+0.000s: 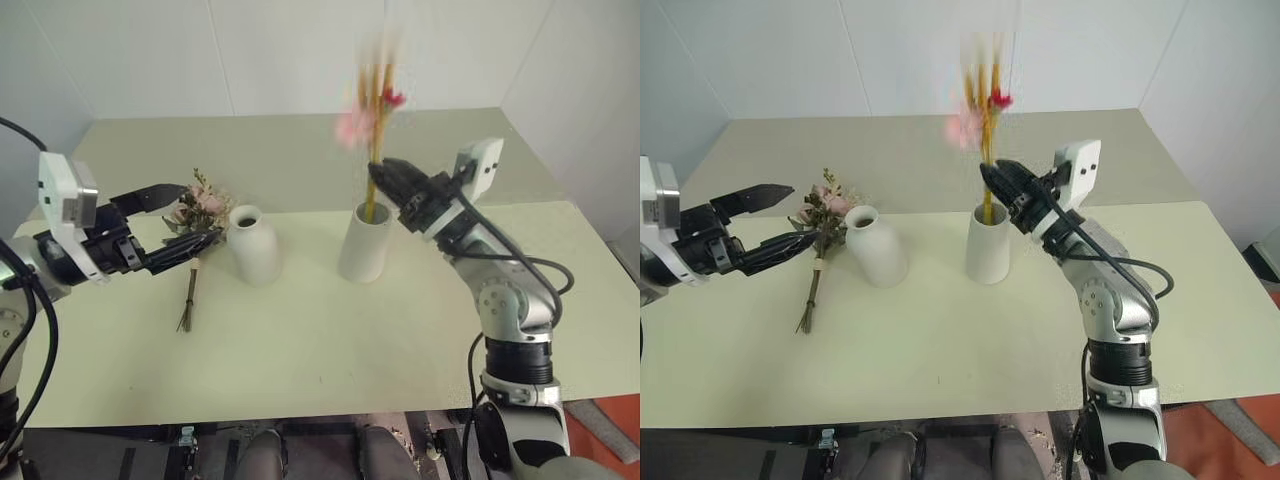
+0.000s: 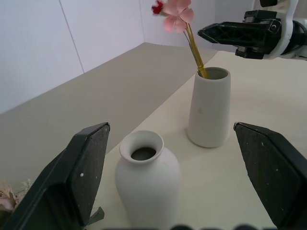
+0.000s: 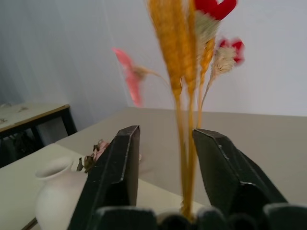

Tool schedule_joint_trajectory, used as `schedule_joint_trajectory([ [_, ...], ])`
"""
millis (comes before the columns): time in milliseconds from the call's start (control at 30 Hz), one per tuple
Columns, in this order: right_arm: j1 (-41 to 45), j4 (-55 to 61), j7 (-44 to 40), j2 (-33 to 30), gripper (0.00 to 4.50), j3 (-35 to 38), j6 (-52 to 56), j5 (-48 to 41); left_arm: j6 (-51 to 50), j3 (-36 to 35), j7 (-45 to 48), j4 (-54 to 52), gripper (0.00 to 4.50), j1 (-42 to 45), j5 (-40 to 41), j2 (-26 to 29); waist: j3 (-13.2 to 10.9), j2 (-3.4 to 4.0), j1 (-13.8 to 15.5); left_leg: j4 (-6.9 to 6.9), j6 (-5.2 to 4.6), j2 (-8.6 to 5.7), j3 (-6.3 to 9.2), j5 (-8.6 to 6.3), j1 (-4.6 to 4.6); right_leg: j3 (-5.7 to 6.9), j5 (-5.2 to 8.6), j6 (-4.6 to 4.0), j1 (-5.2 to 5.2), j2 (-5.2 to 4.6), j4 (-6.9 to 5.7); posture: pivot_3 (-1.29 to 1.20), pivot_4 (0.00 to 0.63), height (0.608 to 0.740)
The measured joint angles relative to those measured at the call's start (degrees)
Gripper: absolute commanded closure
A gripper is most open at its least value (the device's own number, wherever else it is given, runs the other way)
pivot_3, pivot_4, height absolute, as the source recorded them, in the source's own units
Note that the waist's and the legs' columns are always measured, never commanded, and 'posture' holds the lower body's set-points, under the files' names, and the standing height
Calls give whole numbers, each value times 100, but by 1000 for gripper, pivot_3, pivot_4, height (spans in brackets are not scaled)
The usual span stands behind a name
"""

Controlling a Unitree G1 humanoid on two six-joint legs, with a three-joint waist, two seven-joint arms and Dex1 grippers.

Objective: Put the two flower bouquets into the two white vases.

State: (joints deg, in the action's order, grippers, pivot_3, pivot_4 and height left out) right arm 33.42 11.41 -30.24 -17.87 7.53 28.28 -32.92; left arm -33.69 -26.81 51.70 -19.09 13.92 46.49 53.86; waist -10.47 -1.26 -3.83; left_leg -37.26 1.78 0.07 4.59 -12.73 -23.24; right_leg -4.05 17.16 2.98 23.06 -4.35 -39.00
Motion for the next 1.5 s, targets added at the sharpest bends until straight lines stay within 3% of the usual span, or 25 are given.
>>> schedule_joint_trajectory([
  [133,-293,180,-321,-326,15,27,4,-102,-14,-134,-211,78,0,-137,-213,4,0,0,-5,0,-1,0,0,0,2,-1,0,0,-1,0,0,0,150,740],
  [300,-374,243,-1140,-1280,15,69,293,-444,-692,-224,-868,117,0,-372,-509,234,-1,-1,1,-1,-1,0,0,0,2,1,0,0,-4,0,2,0,150,740],
  [433,-169,104,-2143,-2030,15,74,612,-785,-2534,-39,-1531,249,0,-155,-454,940,-3,-5,-9,-2,-3,-1,0,1,9,1,1,2,-12,2,2,0,150,740],
  [600,292,-300,-3043,-2428,15,-42,698,-892,-3899,379,-2113,538,0,618,-356,850,-5,-7,0,-1,-4,1,1,2,16,7,1,2,-25,4,6,0,150,740],
  [733,632,-622,-3806,-2672,15,-336,669,-806,-4717,1216,-2545,952,0,1507,-568,504,-5,-9,38,-4,-4,-4,2,2,12,7,1,2,-24,-1,6,0,150,740],
  [867,769,-798,-4133,-2704,15,-471,559,-647,-5063,1893,-2872,1528,0,2104,-916,22,-8,-15,80,-7,-3,-5,2,3,-10,6,0,1,0,0,1,0,150,740],
  [1333,866,-877,-4258,-2693,15,-459,533,-607,-5135,2578,-3191,2564,0,3034,-1773,-1056,-8,-18,147,-16,4,-10,4,6,-17,7,0,1,2,-6,-4,0,150,740],
  [1500,866,-876,-4221,-2692,0,-447,534,-611,-5007,2706,-3276,2913,1159,3220,-2076,-1362,-8,-18,131,-18,4,-11,4,6,-19,5,0,1,4,-6,-4,0,150,740],
])
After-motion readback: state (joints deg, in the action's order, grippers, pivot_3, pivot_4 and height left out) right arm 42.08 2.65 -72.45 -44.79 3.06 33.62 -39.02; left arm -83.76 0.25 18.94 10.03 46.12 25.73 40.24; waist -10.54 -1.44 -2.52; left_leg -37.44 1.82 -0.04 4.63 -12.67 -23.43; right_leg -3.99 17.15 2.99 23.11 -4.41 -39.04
